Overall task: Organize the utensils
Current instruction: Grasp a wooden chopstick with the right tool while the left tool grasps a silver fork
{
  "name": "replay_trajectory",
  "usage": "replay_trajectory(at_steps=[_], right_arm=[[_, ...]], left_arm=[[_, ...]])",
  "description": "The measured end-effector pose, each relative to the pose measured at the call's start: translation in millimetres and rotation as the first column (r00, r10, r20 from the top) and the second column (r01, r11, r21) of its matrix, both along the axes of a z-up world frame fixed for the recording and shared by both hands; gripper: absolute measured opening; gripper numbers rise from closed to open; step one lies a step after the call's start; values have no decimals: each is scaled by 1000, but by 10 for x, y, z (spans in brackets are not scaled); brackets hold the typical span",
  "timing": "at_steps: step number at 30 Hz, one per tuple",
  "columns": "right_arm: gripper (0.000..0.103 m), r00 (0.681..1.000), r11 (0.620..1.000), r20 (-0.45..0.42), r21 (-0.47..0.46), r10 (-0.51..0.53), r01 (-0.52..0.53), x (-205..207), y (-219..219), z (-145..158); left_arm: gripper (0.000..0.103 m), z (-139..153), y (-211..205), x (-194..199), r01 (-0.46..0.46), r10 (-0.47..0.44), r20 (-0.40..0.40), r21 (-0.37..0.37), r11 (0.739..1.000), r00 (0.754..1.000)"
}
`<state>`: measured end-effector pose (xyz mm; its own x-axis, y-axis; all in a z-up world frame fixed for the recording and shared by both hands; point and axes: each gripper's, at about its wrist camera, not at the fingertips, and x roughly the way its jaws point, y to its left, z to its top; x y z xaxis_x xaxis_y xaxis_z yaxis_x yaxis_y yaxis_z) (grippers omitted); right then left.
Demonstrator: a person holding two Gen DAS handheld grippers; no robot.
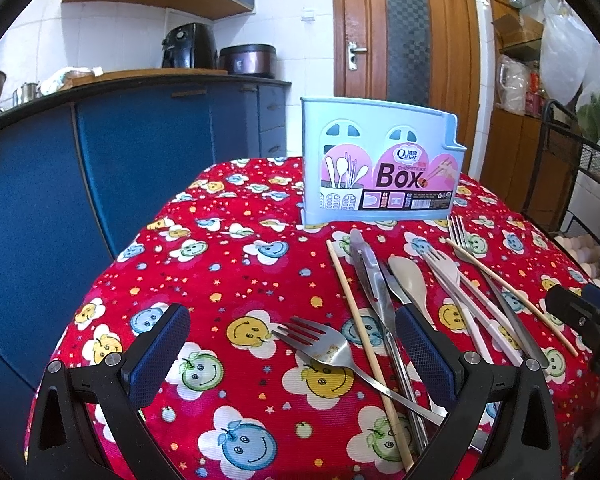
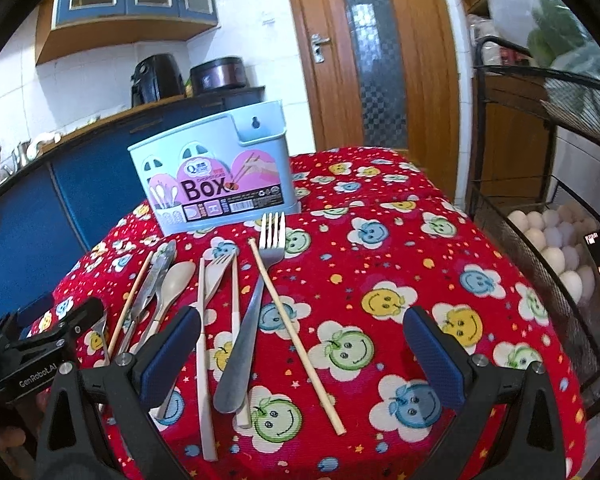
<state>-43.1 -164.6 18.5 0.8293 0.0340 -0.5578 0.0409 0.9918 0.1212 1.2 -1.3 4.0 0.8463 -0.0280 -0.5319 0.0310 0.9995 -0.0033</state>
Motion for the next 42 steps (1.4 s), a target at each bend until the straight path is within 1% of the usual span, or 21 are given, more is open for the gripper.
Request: replay_trajectory(at_steps=[4, 6, 8, 10, 11, 12, 13, 14, 16, 17, 19, 23, 25, 26, 27, 30, 35, 37, 39, 40, 42], right_arm=[[103, 997, 999, -56, -17, 51, -52, 117, -27, 88], [103, 992, 996, -102, -31, 77, -81, 219, -45, 101], [100, 987, 994, -132, -43, 91, -97, 284, -58, 98], [90, 982, 992, -161, -63, 101, -113, 350, -61, 77], [89, 979, 990, -176, -69, 106, -119, 380, -58, 63], [84, 974, 989, -196, -74, 115, -132, 423, -51, 42], [80, 971, 988, -207, -74, 121, -139, 447, -50, 31], [78, 967, 986, -221, -73, 130, -149, 477, -45, 14], [70, 956, 983, -252, -69, 150, -172, 542, -38, -29], [68, 951, 981, -266, -68, 155, -179, 574, -36, -53], [61, 944, 979, -289, -74, 160, -188, 623, -28, -93], [53, 930, 975, -323, -78, 174, -209, 701, -30, -136], [50, 924, 972, -338, -80, 180, -219, 734, -35, -148], [49, 921, 971, -345, -83, 183, -224, 750, -33, -157], [47, 919, 970, -348, -86, 184, -227, 762, -29, -161], [42, 916, 966, -349, -87, 199, -243, 799, -44, -155], [41, 907, 963, -358, -64, 222, -261, 845, -75, -140], [41, 902, 961, -365, -59, 231, -270, 888, -83, -135], [41, 897, 959, -371, -54, 240, -279, 904, -71, -131], [41, 894, 957, -375, -55, 245, -285, 918, -61, -130], [41, 889, 954, -384, -62, 249, -294, 956, -44, -134]], left_arm=[[102, 38, 38, 31, 11, -12, -30, -15, 1000, 999], [102, 57, 51, 42, 13, -13, -42, -11, 1000, 999], [102, 67, 57, 54, 15, -15, -56, -4, 1000, 998], [102, 70, 77, 57, 17, -17, -65, -3, 1000, 998], [102, 70, 84, 57, 17, -17, -69, -3, 1000, 997], [102, 67, 97, 67, 16, -16, -80, -3, 1000, 997], [102, 64, 114, 72, 18, -19, -89, -7, 1000, 996], [102, 58, 127, 83, 19, -20, -100, -13, 1000, 995], [102, 43, 153, 103, 16, -18, -123, -20, 1000, 992], [102, 35, 165, 113, 15, -18, -133, -22, 1000, 991], [102, 16, 190, 124, 16, -20, -152, -29, 999, 988], [97, -16, 224, 146, 30, -44, -191, -71, 997, 981], [93, -28, 229, 151, 37, -58, -209, -101, 994, 976], [88, -31, 225, 155, 40, -63, -217, -111, 993, 974], [81, -36, 217, 157, 43, -69, -225, -120, 992, 972], [70, -48, 180, 168, 53, -86, -245, -141, 989, 966], [64, -71, 119, 216, 89, -142, -268, -201, 975, 953], [60, -85, 107, 254, 98, -162, -280, -229, 968, 946], [53, -100, 106, 293, 101, -175, -287, -255, 962, 942], [51, -105, 112, 310, 102, -180, -288, -268, 958, 940], [40, -118, 131, 345, 106, -193, -287, -294, 950, 938]])
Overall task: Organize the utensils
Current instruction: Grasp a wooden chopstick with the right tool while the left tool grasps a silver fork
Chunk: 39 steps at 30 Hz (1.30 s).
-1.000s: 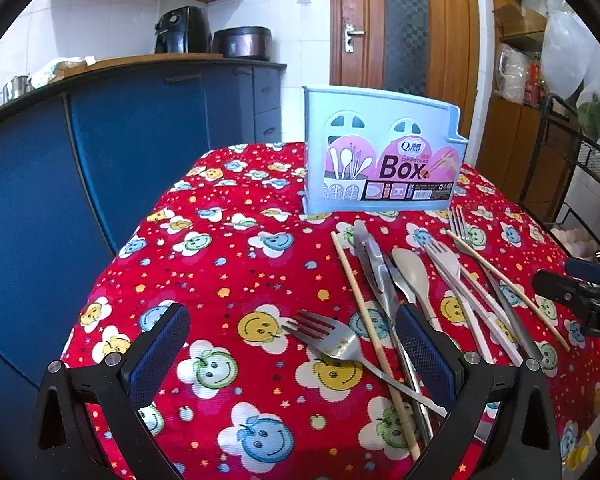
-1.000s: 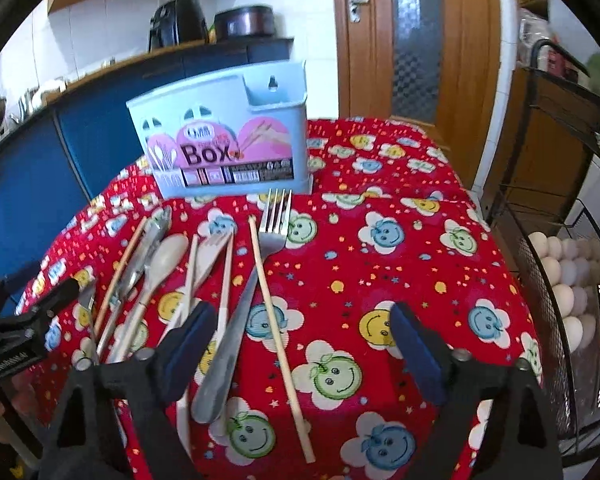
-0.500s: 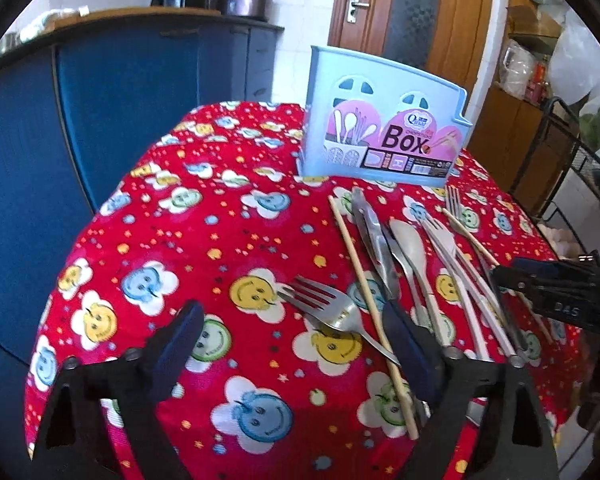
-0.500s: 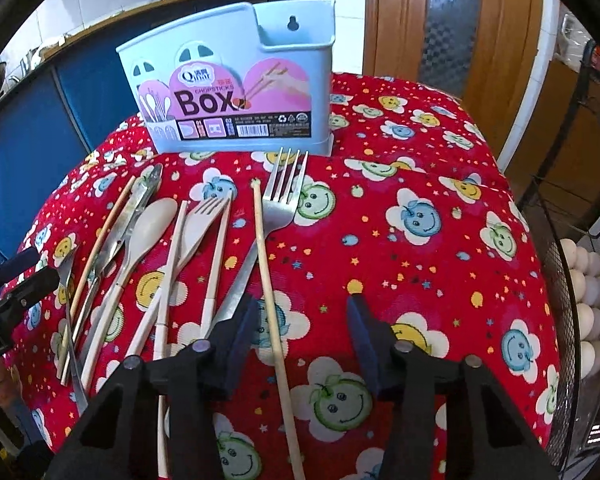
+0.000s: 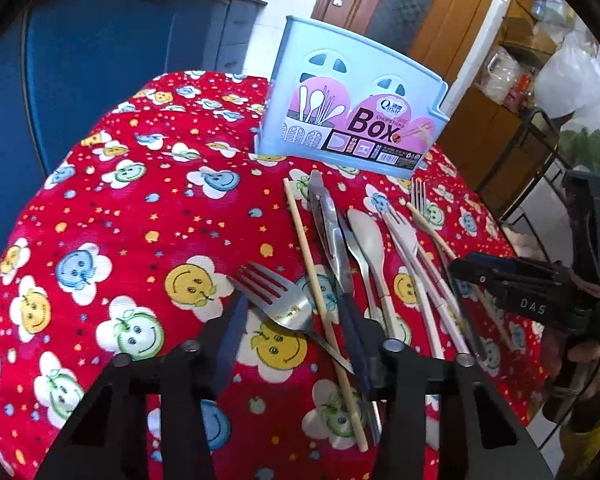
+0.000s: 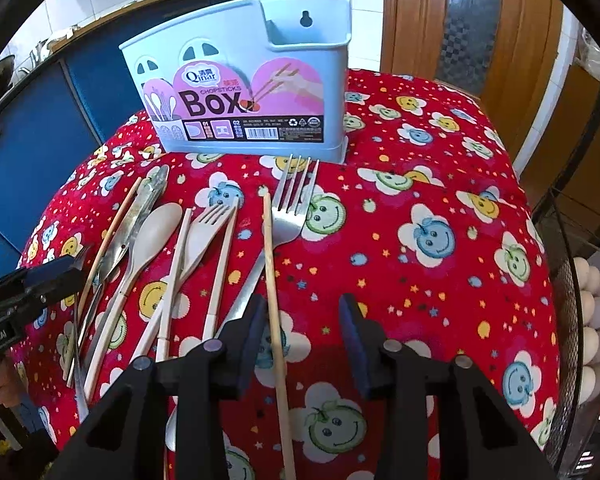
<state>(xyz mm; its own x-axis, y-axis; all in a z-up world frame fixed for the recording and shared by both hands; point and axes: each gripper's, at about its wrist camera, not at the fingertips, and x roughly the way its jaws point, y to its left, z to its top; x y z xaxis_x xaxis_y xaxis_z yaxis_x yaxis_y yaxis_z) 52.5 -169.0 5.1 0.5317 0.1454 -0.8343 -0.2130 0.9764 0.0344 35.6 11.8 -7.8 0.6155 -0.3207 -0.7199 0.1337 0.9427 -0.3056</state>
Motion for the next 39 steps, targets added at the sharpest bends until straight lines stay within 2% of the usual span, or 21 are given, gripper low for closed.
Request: replay_trajectory(at_steps=[3, 5, 12, 18, 26, 30, 33, 34, 39], right_arm=[[41, 1000, 1000, -20, -10, 9, -10, 56, 14, -15], [41, 999, 1000, -27, -13, 16, -16, 59, 22, -18], [42, 997, 1000, -67, -6, 26, -27, 111, 15, -16], [41, 997, 1000, -70, 0, 23, -23, 119, 5, -17], [24, 998, 1000, -69, 6, 5, -4, 128, -67, 1], [15, 997, 1000, -74, 25, 2, -1, 144, -100, 13], [11, 997, 999, -72, 36, -2, 4, 150, -109, 21], [9, 998, 999, -70, 38, -3, 6, 155, -113, 24], [6, 998, 997, -53, 73, -15, 19, 123, -128, 63]], left_arm=[[25, -10, 24, 36, 13, -13, -6, -49, 999, 1000], [21, -20, 40, 53, 19, -20, -6, -76, 997, 1000], [21, -69, 93, 150, 13, -22, -50, -168, 986, 998], [24, -73, 85, 169, 6, -15, -58, -147, 989, 998], [30, -111, 130, 191, -15, -4, -97, -188, 982, 995], [30, -133, 132, 245, -2, -18, -90, -213, 977, 996], [21, -143, 148, 267, 5, -27, -88, -250, 968, 996], [7, -138, 149, 266, 15, -37, -81, -260, 965, 996], [5, -70, 148, 222, 38, -52, -45, -272, 962, 998]])
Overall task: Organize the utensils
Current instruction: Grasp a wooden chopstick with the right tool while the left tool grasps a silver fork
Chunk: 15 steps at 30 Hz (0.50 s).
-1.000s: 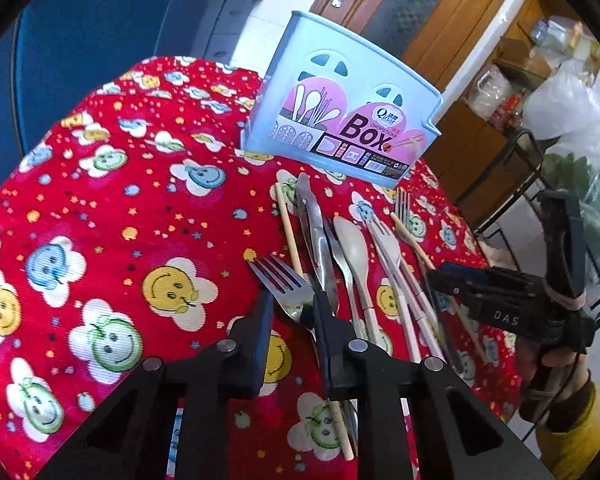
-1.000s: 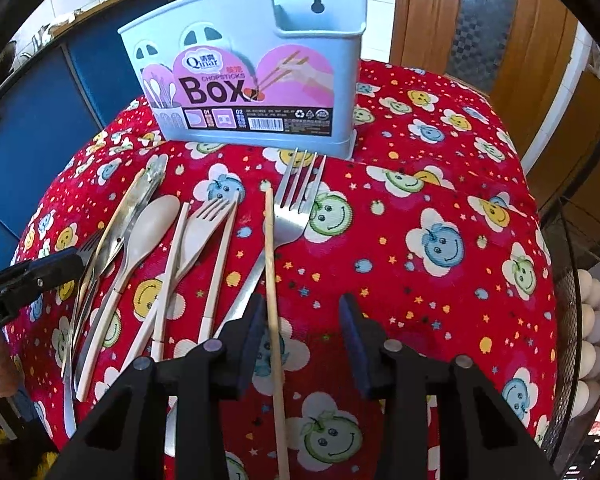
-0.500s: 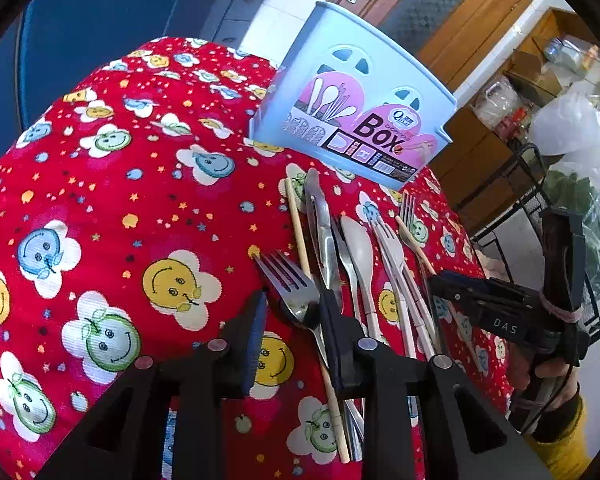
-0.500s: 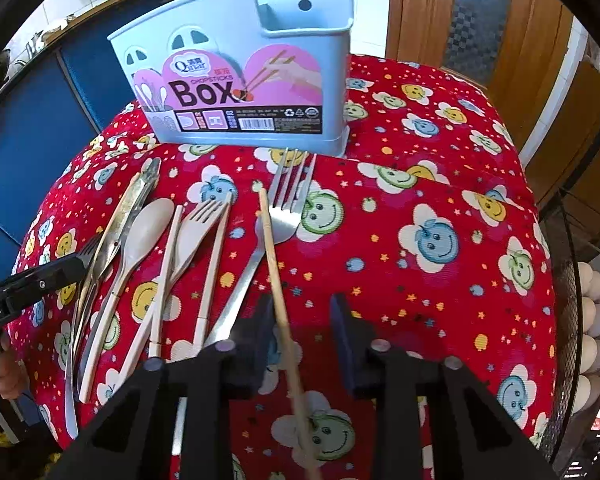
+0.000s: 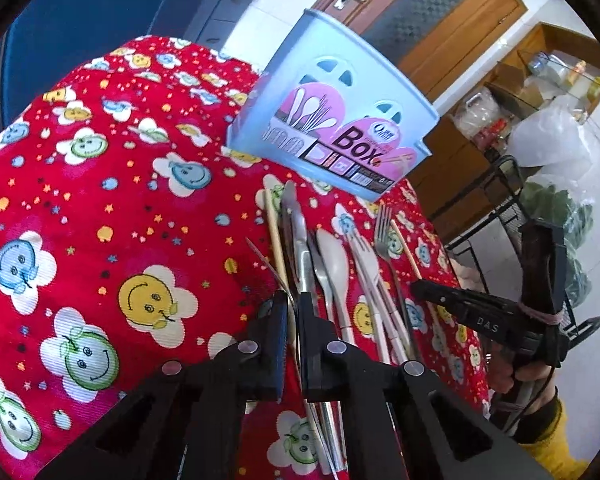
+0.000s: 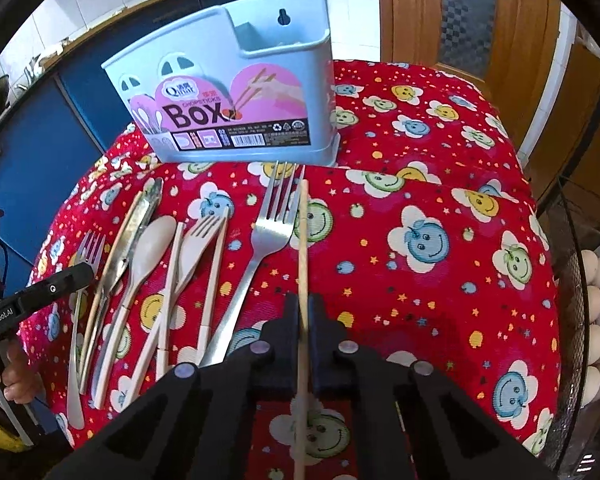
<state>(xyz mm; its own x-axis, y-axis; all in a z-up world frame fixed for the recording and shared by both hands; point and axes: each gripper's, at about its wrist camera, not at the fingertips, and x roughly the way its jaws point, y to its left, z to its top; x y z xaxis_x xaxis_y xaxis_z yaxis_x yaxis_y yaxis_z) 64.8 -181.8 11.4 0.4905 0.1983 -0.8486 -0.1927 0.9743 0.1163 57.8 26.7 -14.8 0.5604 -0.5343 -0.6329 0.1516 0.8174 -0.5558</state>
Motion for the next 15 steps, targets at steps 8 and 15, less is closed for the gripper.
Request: replay_trajectory(at_steps=[8, 15], right_arm=[[6, 995, 997, 100, 74, -17, 9, -198, -6, 236], [6, 971, 984, 229, 177, -74, 33, -317, -59, 554]], left_arm=[[3, 221, 12, -110, -1, 0, 79, 15, 1000, 997], [2, 599, 22, -181, -13, 6, 201, 32, 999, 980]])
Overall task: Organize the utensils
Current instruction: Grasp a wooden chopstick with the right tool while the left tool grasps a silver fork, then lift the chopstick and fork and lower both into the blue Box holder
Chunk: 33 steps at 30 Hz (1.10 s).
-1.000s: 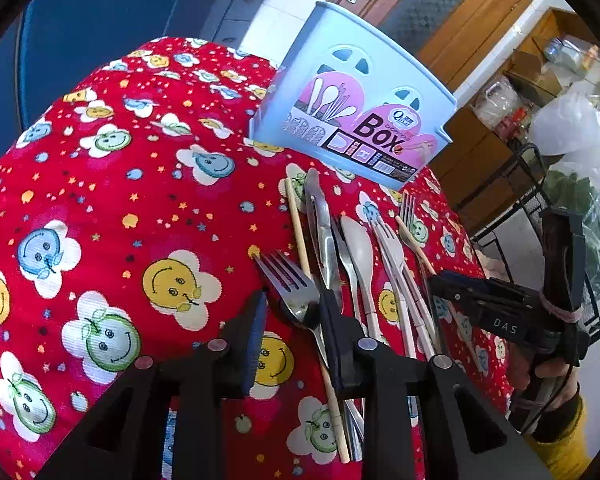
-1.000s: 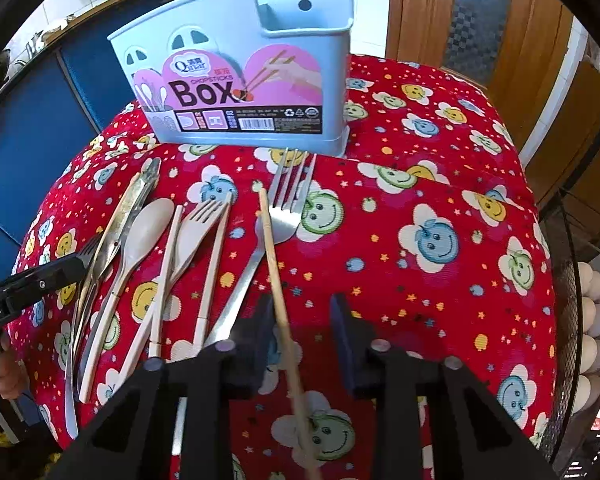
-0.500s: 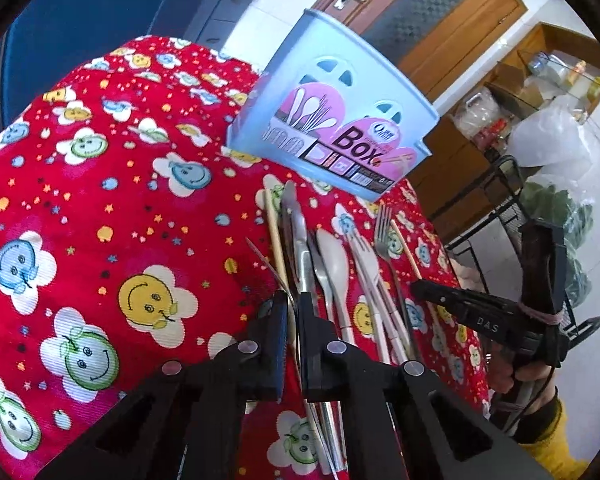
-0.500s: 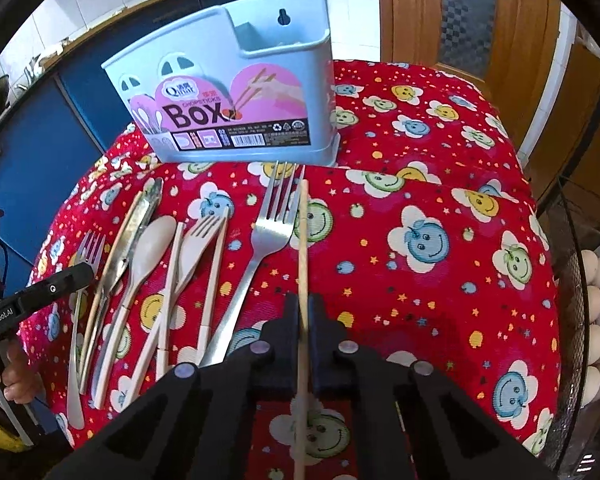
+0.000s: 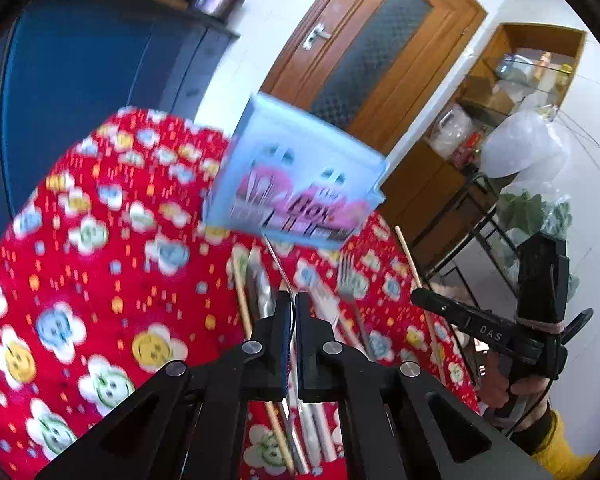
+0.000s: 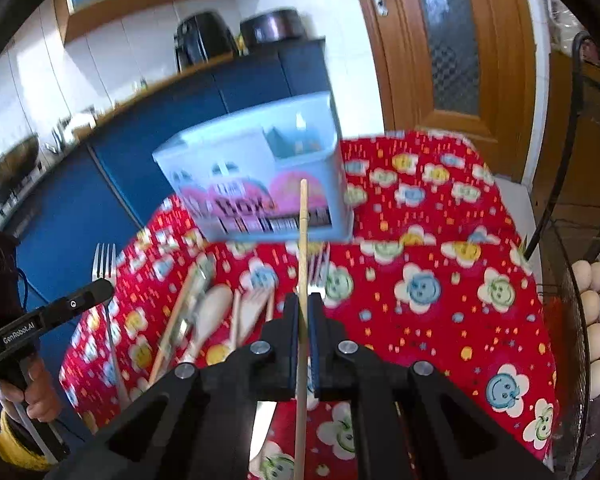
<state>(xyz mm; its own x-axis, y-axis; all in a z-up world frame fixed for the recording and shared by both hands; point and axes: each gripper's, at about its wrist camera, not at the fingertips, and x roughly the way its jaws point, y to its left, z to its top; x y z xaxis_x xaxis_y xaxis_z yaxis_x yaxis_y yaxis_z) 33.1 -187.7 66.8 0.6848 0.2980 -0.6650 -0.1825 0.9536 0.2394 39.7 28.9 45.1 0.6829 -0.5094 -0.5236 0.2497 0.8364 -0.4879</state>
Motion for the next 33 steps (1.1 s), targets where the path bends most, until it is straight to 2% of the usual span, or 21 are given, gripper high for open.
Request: replay_trajectory(at_steps=[5, 15, 19, 26, 33], right_arm=[[6, 997, 999, 72, 39, -39, 36, 7, -27, 185], [6, 989, 998, 143, 47, -41, 34, 105, 6, 403], [6, 985, 999, 170, 44, -40, 33, 145, 16, 492], [6, 979, 998, 202, 52, -42, 32, 243, 20, 606], [6, 975, 998, 216, 60, -46, 34, 356, 23, 625]], left_arm=[[2, 278, -9, 56, -9, 5, 95, 42, 999, 996], [2, 833, -4, 356, -15, 2, 204, 63, 998, 979], [1, 1145, 3, 469, -13, -5, 238, 74, 997, 971], [2, 1651, 32, 713, -88, 46, 318, 120, 989, 947], [2, 1876, -66, 1037, -132, 62, 356, 174, 976, 933]])
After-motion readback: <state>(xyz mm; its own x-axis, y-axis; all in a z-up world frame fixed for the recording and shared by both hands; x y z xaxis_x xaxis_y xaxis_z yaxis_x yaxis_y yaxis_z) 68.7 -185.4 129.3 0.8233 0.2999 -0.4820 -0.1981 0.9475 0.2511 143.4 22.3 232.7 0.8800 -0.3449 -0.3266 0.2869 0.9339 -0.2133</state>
